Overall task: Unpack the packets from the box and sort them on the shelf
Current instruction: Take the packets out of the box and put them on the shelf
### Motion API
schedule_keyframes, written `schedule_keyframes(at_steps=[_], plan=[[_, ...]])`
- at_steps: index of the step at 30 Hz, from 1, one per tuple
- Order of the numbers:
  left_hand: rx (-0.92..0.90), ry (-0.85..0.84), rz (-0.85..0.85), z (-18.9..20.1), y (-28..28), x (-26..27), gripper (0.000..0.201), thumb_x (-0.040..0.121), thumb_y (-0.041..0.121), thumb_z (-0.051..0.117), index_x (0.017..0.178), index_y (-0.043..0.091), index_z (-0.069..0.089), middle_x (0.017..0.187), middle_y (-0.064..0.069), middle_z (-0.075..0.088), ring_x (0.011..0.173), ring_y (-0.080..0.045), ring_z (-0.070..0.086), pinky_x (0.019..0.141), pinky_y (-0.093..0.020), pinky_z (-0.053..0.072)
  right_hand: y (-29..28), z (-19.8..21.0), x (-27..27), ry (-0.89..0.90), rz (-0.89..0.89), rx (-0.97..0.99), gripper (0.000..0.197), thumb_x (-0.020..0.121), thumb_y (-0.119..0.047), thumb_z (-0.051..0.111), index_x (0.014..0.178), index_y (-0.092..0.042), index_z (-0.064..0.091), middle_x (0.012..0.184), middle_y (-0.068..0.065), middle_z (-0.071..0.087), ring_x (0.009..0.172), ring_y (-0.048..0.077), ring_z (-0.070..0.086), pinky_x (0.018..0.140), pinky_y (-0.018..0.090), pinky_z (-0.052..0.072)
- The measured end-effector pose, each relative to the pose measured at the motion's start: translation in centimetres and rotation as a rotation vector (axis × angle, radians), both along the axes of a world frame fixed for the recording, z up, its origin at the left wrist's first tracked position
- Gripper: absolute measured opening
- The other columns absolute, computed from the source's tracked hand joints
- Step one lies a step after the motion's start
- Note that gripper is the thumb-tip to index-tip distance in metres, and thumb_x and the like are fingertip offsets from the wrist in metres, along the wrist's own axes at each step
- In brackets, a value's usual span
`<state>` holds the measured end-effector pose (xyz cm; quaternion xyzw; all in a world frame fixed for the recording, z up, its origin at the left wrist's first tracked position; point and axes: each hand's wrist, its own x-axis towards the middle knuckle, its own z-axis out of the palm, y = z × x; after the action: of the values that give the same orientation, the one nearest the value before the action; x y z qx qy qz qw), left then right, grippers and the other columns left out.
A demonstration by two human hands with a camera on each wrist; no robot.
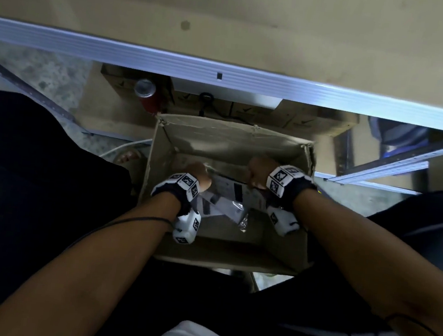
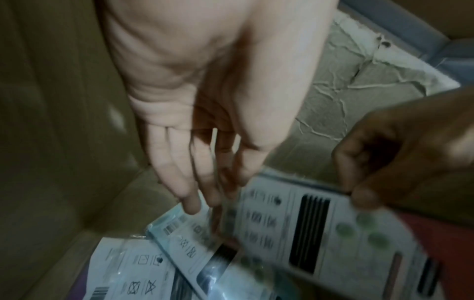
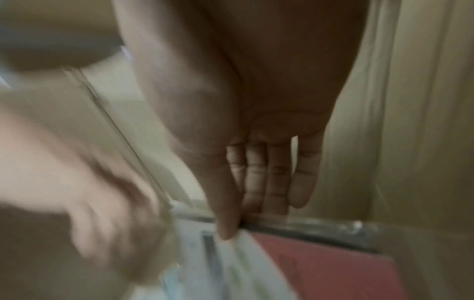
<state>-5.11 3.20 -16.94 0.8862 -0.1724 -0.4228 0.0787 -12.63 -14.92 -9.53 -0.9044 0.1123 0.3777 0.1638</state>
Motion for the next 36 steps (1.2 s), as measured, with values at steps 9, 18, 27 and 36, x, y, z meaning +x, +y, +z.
schedule_keyframes(at_steps=[9, 18, 27, 36], plan=[[-0.016, 0.028, -0.114, -3.6, -1.3, -0.6, 0.035, 0.102, 0.026, 0.046, 0.120, 0.004, 0.066, 0.124, -0.019, 0.066, 0.113, -0.034, 0.063, 0.103, -0.042, 0.050, -0.6, 4.2, 1.5, -0.185, 0.019, -0.229, 0.012, 0.087, -0.012, 0.058, 0.078, -0.016, 0.064, 0.105, 0.012, 0.070, 0.097, 0.033, 0.068, 0.073, 0.033, 0.051], [-0.073, -0.063, -0.163, -7.2, -3.1, 2.3, 0.051, 0.103, 0.016, 0.046, 0.152, 0.005, 0.038, 0.154, -0.020, 0.043, 0.141, -0.035, 0.043, 0.119, -0.044, 0.033, -0.8, 5.9, 1.2, -0.234, 0.023, -0.245, 0.023, 0.088, -0.012, 0.057, 0.106, -0.014, 0.070, 0.109, 0.011, 0.071, 0.100, 0.034, 0.068, 0.066, 0.031, 0.039], [0.055, -0.246, -0.456, -10.0, -2.2, 1.4, 0.064, 0.100, 0.026, 0.050, 0.158, 0.012, 0.028, 0.163, -0.014, 0.030, 0.149, -0.032, 0.032, 0.122, -0.046, 0.026, -0.6, 6.1, 1.4, -0.231, 0.000, -0.227, 0.017, 0.087, -0.012, 0.060, 0.100, -0.018, 0.070, 0.108, 0.010, 0.070, 0.098, 0.033, 0.068, 0.068, 0.030, 0.039], [0.129, -0.166, -0.546, -9.4, -1.4, 1.6, 0.041, 0.103, 0.014, 0.047, 0.144, 0.007, 0.050, 0.147, -0.019, 0.051, 0.137, -0.035, 0.048, 0.114, -0.045, 0.038, -0.6, 6.9, 2.4, -0.163, -0.049, -0.186, 0.017, 0.089, -0.015, 0.059, 0.103, -0.018, 0.069, 0.115, 0.009, 0.068, 0.105, 0.032, 0.065, 0.075, 0.032, 0.042]])
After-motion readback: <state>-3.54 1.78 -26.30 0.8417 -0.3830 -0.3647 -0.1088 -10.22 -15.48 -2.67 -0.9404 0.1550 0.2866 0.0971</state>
